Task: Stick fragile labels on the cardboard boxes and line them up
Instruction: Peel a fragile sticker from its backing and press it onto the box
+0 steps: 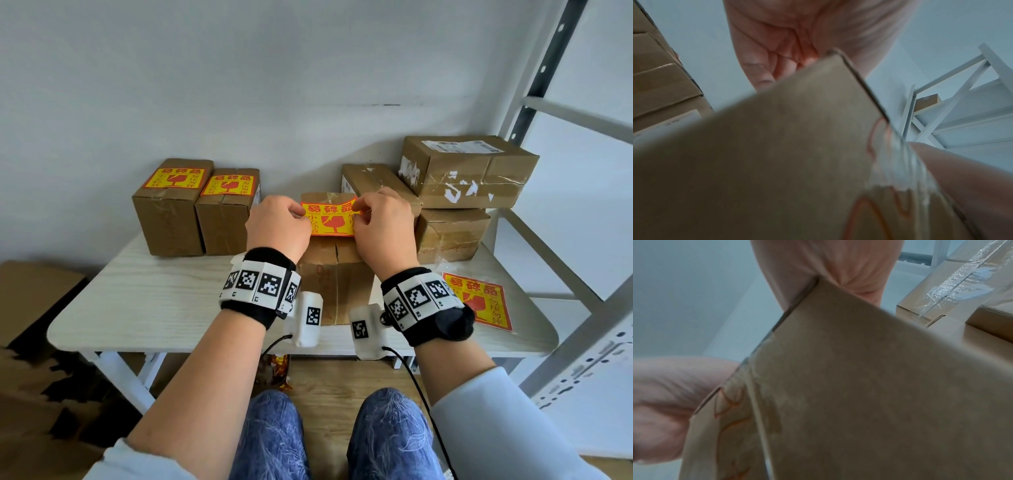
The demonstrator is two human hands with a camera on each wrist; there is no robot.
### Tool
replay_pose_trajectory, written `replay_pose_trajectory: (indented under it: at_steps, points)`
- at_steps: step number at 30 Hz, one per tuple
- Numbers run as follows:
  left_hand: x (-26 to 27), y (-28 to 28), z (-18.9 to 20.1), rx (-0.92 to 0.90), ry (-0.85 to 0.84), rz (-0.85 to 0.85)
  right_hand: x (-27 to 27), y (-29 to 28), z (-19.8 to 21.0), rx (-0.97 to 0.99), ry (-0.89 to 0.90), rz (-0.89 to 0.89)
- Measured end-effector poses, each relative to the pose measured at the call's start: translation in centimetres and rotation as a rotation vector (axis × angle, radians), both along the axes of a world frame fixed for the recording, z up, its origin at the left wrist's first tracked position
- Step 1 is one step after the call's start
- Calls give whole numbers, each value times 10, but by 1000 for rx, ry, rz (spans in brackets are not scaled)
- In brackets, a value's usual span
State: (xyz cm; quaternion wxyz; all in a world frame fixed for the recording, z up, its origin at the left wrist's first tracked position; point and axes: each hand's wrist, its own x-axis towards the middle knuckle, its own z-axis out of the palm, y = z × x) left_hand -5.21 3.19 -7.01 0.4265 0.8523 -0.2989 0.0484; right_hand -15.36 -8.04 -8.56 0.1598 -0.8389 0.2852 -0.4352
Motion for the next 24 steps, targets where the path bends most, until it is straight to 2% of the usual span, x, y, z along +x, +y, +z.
replay_pose_trajectory:
  at_steps: [11, 24]
  points:
    - [-6, -1, 7, 118, -58, -25, -2, 6, 7, -2, 114, -38]
    - [-13, -3, 10, 256, -227, -26, 0, 6, 8, -68, 208, -49]
